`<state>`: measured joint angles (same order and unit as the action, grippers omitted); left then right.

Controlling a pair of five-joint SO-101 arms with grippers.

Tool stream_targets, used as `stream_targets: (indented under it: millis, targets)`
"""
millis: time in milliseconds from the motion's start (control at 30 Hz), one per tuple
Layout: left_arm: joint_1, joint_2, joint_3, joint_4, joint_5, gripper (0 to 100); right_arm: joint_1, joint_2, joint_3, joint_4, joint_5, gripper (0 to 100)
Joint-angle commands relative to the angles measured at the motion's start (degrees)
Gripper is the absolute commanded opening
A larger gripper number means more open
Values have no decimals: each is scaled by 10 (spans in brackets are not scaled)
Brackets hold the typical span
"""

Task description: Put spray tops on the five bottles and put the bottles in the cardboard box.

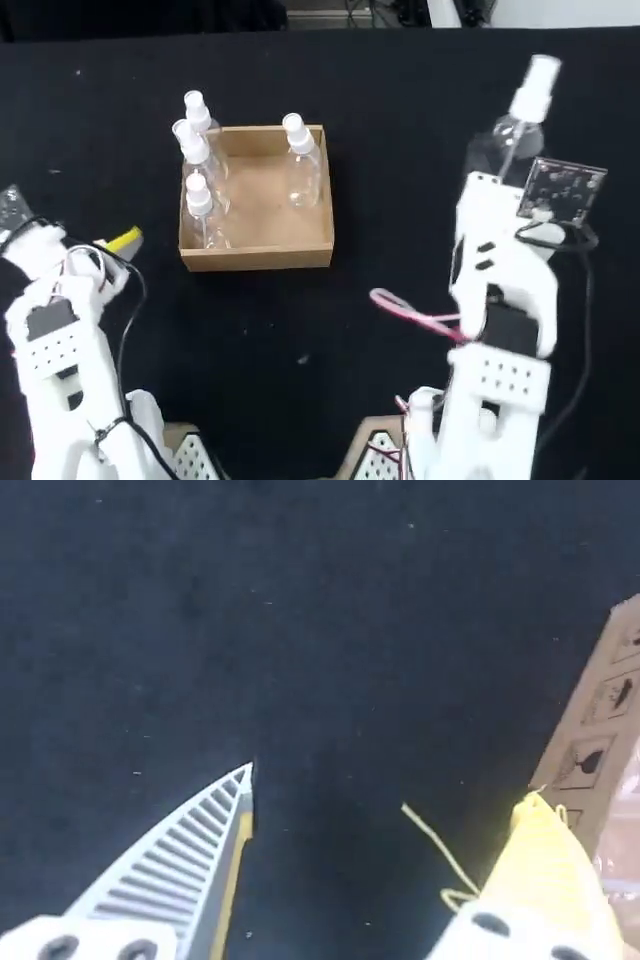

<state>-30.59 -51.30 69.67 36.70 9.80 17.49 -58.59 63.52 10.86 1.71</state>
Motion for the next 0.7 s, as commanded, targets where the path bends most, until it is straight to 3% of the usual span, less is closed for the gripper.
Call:
stream_targets:
  millis: [0, 233, 667]
  targets:
    - [35, -16, 22, -46, 13, 289, 42, 81, 5, -147, 6, 11]
    - [95, -16, 89, -140, 15, 289, 78, 272, -31, -251, 6, 11]
    - [109, -16, 103, -153, 11, 289, 84, 526, -118, -382, 5, 11]
